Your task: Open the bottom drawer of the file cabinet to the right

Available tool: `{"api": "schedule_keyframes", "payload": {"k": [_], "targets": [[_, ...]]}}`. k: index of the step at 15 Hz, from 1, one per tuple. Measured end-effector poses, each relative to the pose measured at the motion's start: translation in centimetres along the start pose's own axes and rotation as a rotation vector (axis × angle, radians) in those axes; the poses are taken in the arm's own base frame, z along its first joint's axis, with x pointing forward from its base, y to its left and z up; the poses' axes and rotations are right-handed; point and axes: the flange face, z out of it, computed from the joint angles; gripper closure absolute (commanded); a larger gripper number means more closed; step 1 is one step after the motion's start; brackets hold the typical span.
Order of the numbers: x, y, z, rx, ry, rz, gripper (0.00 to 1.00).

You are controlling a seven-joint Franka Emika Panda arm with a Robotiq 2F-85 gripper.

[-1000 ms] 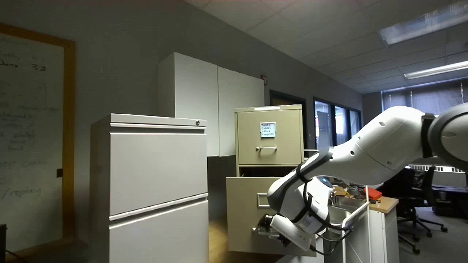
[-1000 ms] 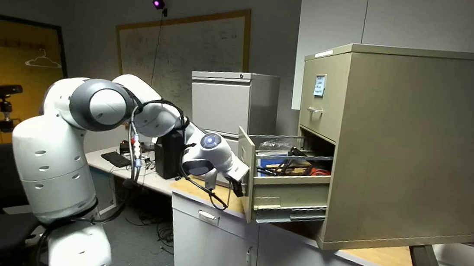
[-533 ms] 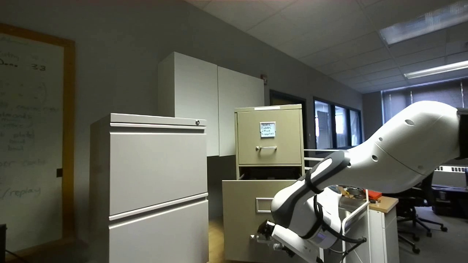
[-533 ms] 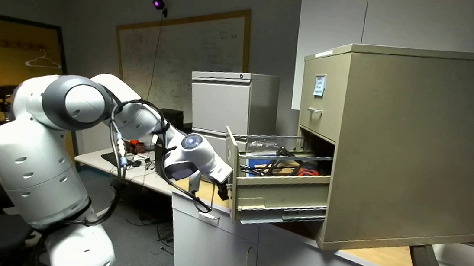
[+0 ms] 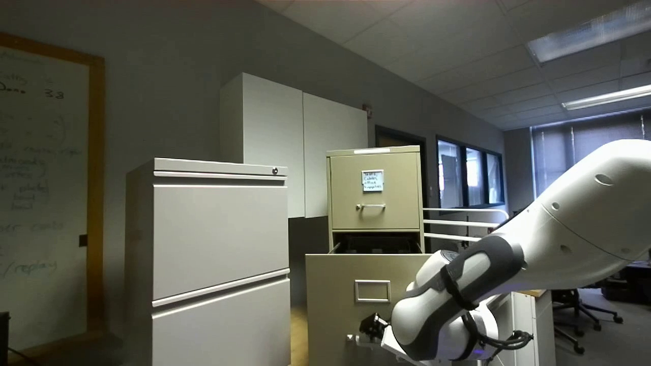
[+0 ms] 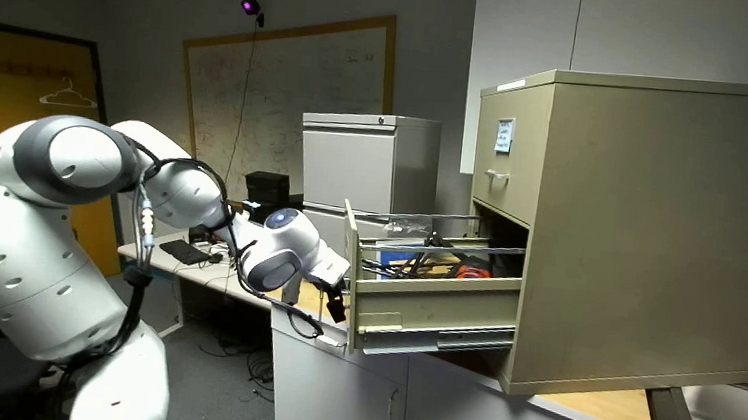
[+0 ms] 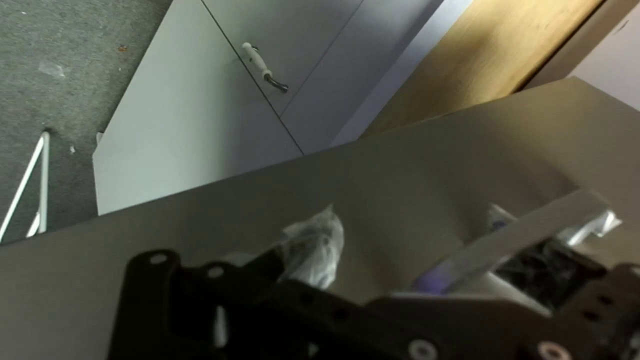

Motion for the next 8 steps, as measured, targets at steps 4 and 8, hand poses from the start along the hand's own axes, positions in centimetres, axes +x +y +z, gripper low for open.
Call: {"api": "schedule_keyframes", "payload": {"k": [4, 8], "targets": [[-2.3, -0.6, -1.7, -0.041, 0.002, -0.037, 0.0], [-3.4, -1.2, -3.0, -0.073, 0.012, -0.077, 0.0]]}}
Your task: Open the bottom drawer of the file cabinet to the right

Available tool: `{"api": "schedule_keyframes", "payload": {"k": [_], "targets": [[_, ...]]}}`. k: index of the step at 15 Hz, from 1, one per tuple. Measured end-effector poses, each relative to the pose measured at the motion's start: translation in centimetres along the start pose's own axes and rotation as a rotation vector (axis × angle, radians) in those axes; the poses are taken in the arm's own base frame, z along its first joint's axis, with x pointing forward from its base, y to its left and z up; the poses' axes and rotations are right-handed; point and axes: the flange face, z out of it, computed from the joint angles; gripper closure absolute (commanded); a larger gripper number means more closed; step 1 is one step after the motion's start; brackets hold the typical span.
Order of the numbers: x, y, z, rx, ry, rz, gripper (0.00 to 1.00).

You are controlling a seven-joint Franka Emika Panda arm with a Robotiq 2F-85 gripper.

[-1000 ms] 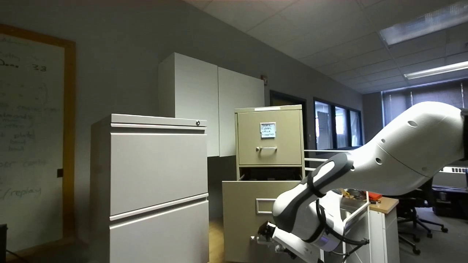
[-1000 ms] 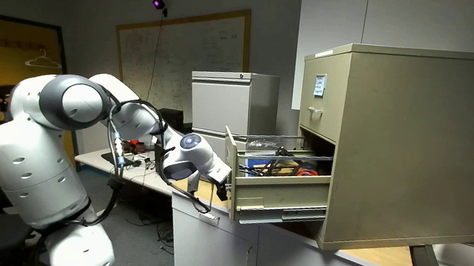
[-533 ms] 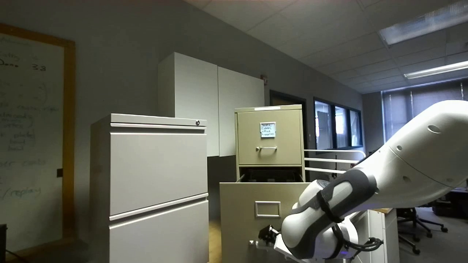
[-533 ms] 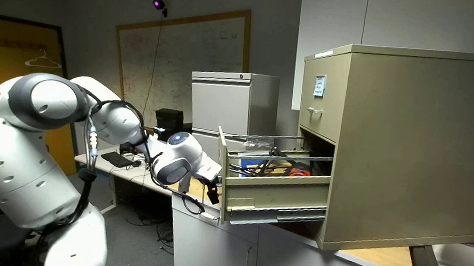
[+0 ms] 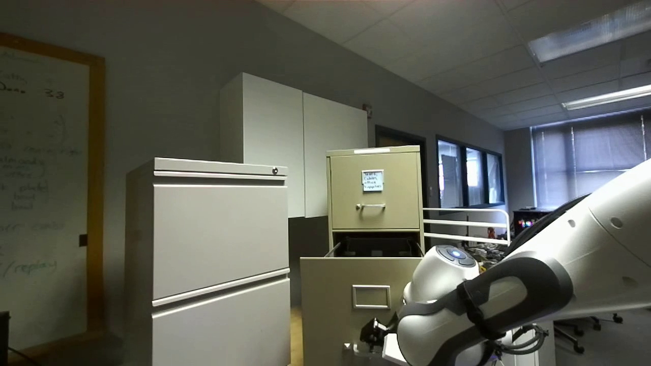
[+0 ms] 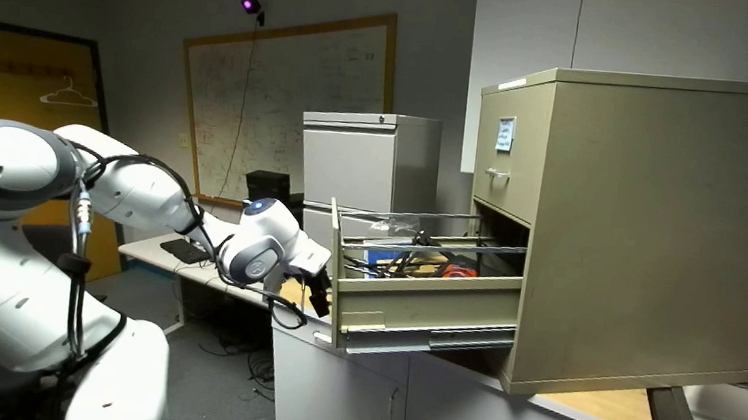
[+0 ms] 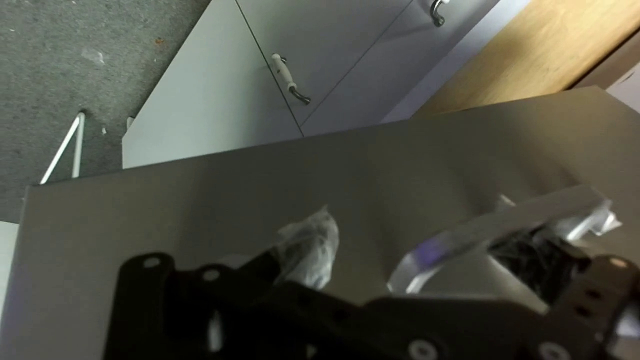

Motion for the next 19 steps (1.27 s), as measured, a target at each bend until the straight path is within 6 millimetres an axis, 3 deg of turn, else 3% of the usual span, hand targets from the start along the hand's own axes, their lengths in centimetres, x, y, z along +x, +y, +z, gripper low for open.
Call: {"api": "schedule_keyframes", "payload": {"k": [5, 10, 13, 16, 19], "targets": [[-0.3, -0.6, -1.6, -0.034, 0.058, -0.058, 0.0], [0.7, -3.4, -8.6, 0.014, 0.285, -0.101, 0.0], [1.1, -3.8, -11.6, -0.027, 0.371, -0.122, 0.0], [1.9, -3.1, -12.5, -0.107, 0.269, -0.187, 0.0], [2.5, -2.0, -11.9, -0.087, 0.131, -0.25, 0.0]]}}
